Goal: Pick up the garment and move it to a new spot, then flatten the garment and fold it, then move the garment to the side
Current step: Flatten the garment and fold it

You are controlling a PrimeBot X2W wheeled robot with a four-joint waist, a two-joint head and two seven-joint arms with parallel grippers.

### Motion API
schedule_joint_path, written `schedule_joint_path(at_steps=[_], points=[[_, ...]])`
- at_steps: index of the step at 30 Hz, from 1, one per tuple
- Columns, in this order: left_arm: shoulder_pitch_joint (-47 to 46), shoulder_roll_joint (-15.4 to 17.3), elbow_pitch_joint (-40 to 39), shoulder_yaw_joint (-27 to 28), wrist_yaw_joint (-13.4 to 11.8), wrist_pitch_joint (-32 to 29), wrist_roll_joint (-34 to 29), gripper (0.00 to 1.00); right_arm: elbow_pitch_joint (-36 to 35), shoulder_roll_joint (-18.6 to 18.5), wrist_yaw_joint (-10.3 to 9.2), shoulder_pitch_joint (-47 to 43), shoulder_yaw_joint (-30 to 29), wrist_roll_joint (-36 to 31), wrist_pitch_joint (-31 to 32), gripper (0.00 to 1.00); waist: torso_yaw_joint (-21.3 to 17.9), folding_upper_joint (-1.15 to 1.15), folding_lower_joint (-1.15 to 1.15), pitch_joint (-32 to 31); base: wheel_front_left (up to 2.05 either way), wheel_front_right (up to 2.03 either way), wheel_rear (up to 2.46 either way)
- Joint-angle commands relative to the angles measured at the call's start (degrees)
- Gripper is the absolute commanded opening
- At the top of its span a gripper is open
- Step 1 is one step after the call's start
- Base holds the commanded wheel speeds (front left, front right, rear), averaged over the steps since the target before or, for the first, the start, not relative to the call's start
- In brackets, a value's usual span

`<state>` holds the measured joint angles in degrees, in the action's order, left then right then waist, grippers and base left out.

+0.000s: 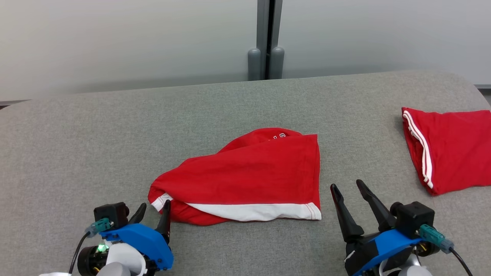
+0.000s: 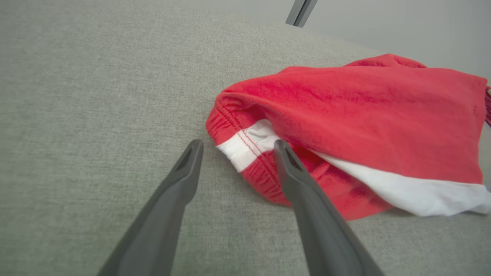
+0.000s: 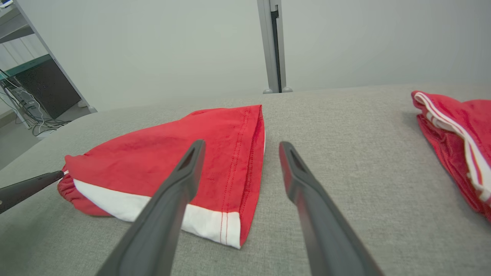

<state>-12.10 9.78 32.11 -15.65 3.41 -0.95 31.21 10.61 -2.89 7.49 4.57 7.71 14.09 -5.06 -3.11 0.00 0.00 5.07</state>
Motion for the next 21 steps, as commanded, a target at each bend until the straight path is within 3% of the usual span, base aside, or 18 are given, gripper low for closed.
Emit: schedule_joint_path(at_steps=[1,6,7,8,9,11,12,15,16,21], points=[[-1.48,0.14,0.88,0.07,0.14,-0.08,-0.03,1.00,0.32,-0.01,0.01,0.82,0.39,0.42,-0.15,1.00,-0.57,0.00,0.00,0.43,0.00,0.00,0.00],[-3.96,-0.34,4.91,0.49,-0.08,-1.16,1.17,1.00,1.39,-0.01,0.01,1.67,1.86,0.75,-0.52,1.00,-1.55,0.00,0.00,1.16,0.00,0.00,0.00],[-4.30,-0.38,5.59,0.73,-0.35,-1.21,1.36,0.89,1.61,-0.01,0.01,1.79,2.10,0.72,-0.52,1.00,-1.70,0.00,0.00,1.25,0.00,0.00,0.00],[-4.30,-0.38,5.59,0.73,-0.35,-1.21,1.36,0.89,1.61,-0.01,0.01,1.79,2.10,0.72,-0.52,1.00,-1.70,0.00,0.00,1.25,0.00,0.00,0.00],[-4.68,-0.68,7.00,1.12,-0.80,-1.74,1.96,0.71,1.96,-0.01,0.01,2.03,2.46,0.86,-0.55,1.00,-1.96,0.00,0.00,1.36,0.00,0.00,0.00],[-5.05,-0.76,8.01,1.29,-0.77,-1.79,2.39,0.66,2.26,-0.01,0.01,2.24,2.81,0.95,-0.62,1.00,-2.19,0.00,0.00,1.51,0.00,0.00,0.00],[-5.21,-0.81,8.43,1.24,-0.62,-1.72,2.45,0.52,2.40,-0.01,0.01,2.36,2.99,0.95,-0.65,1.00,-2.27,0.00,0.00,1.57,0.00,0.00,0.00],[-5.29,-1.39,10.16,1.12,-0.46,-2.22,3.00,0.24,2.93,-0.01,0.01,2.33,3.68,1.17,0.07,1.00,-2.35,0.00,0.00,1.71,0.00,0.00,0.00],[-5.34,-1.55,10.77,0.95,-0.35,-2.60,3.24,0.00,3.08,-0.01,0.01,2.40,3.93,1.09,0.44,1.00,-2.36,0.00,0.00,1.74,0.00,0.00,0.00],[-4.90,-2.20,12.67,0.56,0.22,-1.41,3.67,0.00,4.46,0.00,0.01,1.92,4.74,1.56,5.32,1.00,-2.16,0.00,0.00,1.78,0.00,0.00,0.00]])
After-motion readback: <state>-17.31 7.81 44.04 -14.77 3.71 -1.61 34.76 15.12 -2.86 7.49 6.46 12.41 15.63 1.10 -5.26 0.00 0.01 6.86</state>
